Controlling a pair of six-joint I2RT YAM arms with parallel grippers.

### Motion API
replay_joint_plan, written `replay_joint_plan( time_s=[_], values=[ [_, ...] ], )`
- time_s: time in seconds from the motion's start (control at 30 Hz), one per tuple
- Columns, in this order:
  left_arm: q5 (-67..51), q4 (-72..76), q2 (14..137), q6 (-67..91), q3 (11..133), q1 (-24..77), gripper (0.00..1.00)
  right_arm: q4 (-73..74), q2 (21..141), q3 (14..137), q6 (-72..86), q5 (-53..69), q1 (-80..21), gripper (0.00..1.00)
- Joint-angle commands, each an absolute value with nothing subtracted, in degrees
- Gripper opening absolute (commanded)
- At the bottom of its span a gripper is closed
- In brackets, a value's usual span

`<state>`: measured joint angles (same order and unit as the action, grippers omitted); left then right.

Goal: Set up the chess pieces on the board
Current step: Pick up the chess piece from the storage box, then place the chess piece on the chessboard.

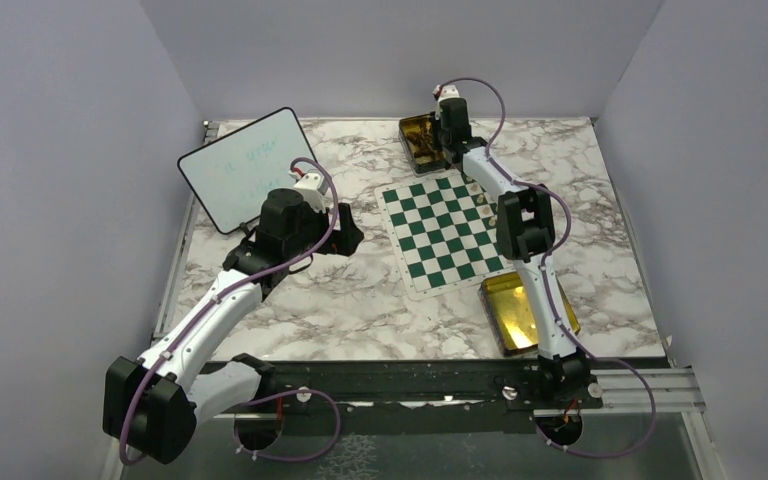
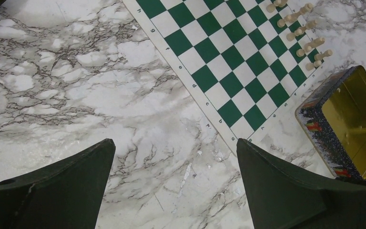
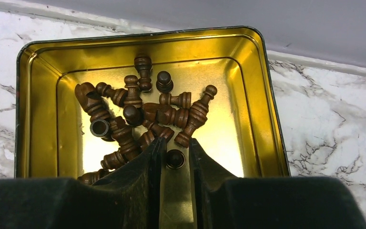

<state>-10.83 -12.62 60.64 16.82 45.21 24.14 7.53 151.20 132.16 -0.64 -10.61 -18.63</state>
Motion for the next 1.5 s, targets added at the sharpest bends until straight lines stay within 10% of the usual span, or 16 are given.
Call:
replay_joint_plan(
  time_s=[0.0, 0.6, 1.47],
  values=[
    [-9.48, -12.3, 60.9, 16.18, 45.92, 24.52, 0.99, 5.48, 152.61, 134.12, -1.38, -9.99, -18.34, 0.25],
    [-8.48, -12.39, 59.79, 16.17, 45.72, 24.7, 0.99, 4.71, 139.86, 127.38, -2.88, -8.85, -18.3, 0.1],
    [-7.48, -12.3, 57.57, 16.52, 45.31, 24.7, 0.99, -18.16, 102.8, 68.15, 0.61, 8.76, -23.9, 0.12]
  ],
)
